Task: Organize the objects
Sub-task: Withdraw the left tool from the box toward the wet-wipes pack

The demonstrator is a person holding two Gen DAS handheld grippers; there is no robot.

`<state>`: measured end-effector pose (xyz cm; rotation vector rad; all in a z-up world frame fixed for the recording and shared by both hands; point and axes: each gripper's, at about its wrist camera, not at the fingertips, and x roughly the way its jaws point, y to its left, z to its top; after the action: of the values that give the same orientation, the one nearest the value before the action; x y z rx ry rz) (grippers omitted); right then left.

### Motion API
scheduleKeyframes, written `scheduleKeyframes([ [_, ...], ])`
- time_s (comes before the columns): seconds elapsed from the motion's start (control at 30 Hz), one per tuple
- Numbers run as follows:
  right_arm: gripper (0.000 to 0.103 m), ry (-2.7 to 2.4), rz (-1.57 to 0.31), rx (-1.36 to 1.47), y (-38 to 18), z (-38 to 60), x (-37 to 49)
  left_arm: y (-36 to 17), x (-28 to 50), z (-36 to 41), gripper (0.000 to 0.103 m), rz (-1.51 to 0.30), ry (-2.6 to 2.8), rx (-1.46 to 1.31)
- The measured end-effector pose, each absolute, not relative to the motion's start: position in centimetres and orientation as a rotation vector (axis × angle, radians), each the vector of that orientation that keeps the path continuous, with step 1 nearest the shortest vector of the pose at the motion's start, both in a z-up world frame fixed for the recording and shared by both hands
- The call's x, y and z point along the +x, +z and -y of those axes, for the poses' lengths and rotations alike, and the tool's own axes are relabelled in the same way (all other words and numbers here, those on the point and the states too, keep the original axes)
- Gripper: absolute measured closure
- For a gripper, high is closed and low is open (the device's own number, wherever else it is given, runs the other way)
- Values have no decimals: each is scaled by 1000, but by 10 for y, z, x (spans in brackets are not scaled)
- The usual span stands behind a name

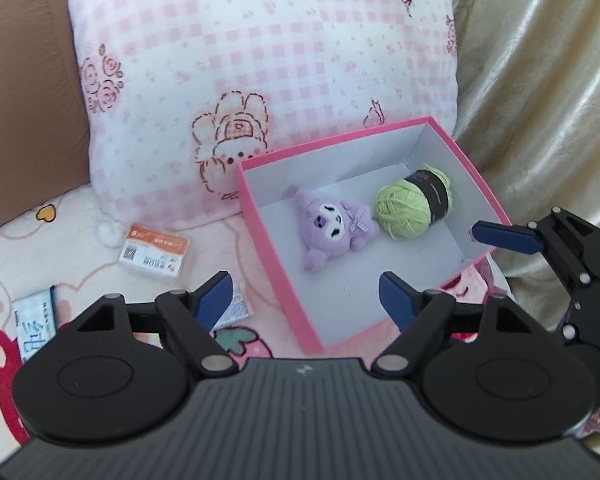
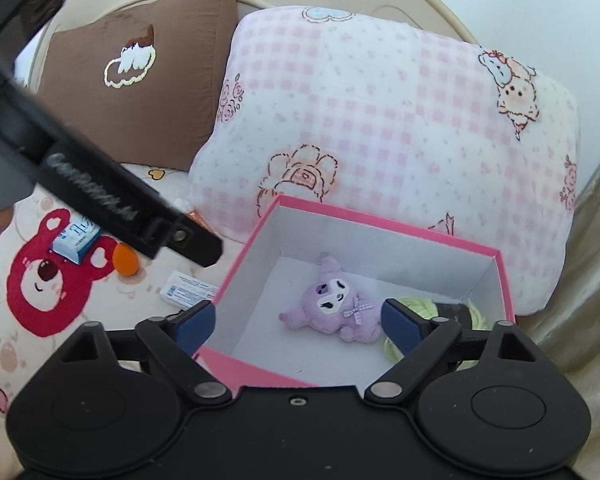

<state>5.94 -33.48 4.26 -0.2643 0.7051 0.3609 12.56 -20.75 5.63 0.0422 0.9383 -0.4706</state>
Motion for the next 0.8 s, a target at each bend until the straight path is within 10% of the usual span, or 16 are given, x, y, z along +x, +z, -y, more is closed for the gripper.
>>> scheduleKeyframes([
  [0.3, 8, 297, -790, -170, 48, 323, 47, 70, 96, 167, 1, -922, -540, -60],
  [0.8, 8, 354, -842, -65, 71, 304, 28, 76, 52, 107, 0, -842, -403, 22],
])
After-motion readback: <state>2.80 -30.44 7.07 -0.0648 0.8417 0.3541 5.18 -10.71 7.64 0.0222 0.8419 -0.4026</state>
